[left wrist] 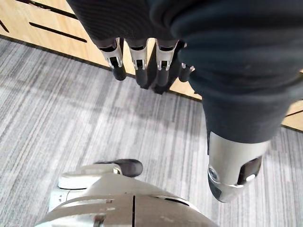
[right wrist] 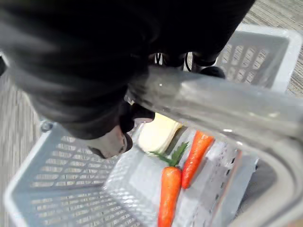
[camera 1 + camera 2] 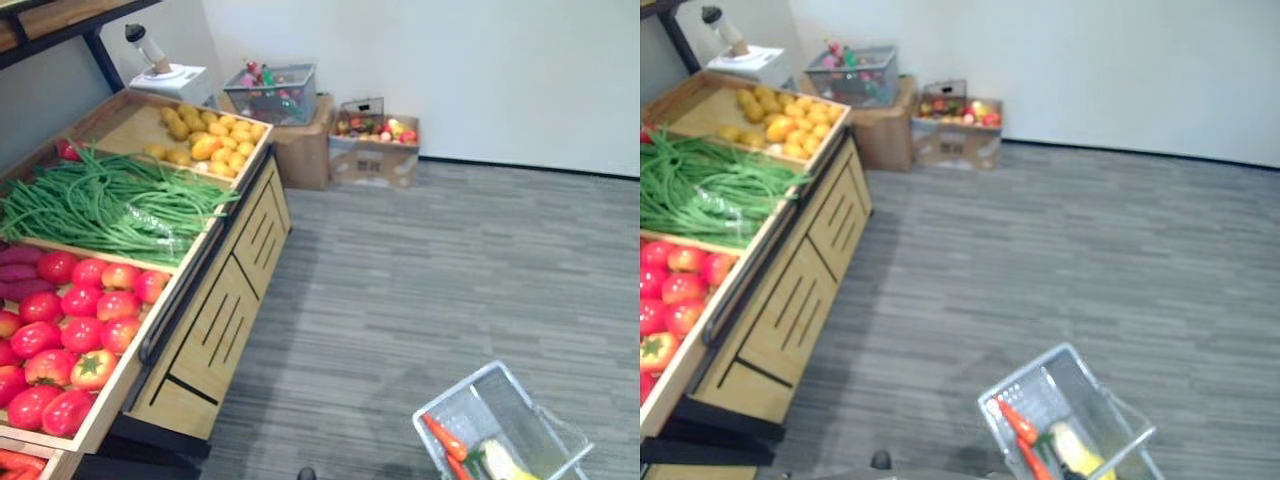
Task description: Pick vegetable in the basket
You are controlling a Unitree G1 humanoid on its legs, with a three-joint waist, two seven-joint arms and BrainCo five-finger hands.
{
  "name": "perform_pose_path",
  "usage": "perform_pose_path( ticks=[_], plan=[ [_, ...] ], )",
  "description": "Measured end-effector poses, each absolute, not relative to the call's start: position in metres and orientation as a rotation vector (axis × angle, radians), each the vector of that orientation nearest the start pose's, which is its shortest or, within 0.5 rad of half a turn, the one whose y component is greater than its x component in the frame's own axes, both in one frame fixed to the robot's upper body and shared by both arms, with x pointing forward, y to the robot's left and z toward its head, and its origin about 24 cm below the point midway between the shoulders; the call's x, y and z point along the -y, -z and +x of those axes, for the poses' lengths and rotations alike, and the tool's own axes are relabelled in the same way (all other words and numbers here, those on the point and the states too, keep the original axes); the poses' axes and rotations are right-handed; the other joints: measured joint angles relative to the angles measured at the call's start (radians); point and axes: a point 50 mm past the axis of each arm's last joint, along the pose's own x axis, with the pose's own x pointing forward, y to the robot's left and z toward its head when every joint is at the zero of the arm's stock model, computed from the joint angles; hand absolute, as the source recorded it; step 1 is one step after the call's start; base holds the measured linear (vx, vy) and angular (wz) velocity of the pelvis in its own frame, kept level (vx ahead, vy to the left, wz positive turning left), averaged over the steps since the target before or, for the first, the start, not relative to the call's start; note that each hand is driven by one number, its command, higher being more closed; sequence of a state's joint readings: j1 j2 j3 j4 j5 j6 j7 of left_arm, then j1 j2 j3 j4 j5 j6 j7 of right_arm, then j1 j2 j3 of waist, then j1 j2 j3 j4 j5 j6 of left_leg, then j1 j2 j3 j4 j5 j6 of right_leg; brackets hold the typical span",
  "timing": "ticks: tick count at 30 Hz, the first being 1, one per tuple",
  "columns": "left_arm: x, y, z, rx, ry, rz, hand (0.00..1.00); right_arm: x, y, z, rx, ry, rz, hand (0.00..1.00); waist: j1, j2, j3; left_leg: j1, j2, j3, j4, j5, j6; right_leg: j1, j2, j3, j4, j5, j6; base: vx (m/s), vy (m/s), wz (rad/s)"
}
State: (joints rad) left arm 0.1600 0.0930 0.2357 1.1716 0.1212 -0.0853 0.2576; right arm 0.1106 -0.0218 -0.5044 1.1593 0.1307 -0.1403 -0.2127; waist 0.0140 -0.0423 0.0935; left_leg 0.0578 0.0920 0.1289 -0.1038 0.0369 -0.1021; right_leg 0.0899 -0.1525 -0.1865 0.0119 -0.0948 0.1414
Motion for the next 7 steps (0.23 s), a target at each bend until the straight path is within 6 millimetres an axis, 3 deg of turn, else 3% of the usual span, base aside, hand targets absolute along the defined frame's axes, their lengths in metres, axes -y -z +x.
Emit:
perform_pose_path(
  ticks=[7],
  plan=[
    [-0.2243, 0.1686, 0.0359, -1.254, -0.394, 0.221, 0.00, 0.2201, 0.1684, 0.0432, -1.126, 0.825, 0.274, 1.00, -0.009, 0.000, -0.009, 0.004, 0.003, 0.022, 0.000, -0.006, -0.003, 0.002, 0.004, 0.016, -0.018, 0.016, 0.004, 0.02, 0.003, -0.06]
  ],
)
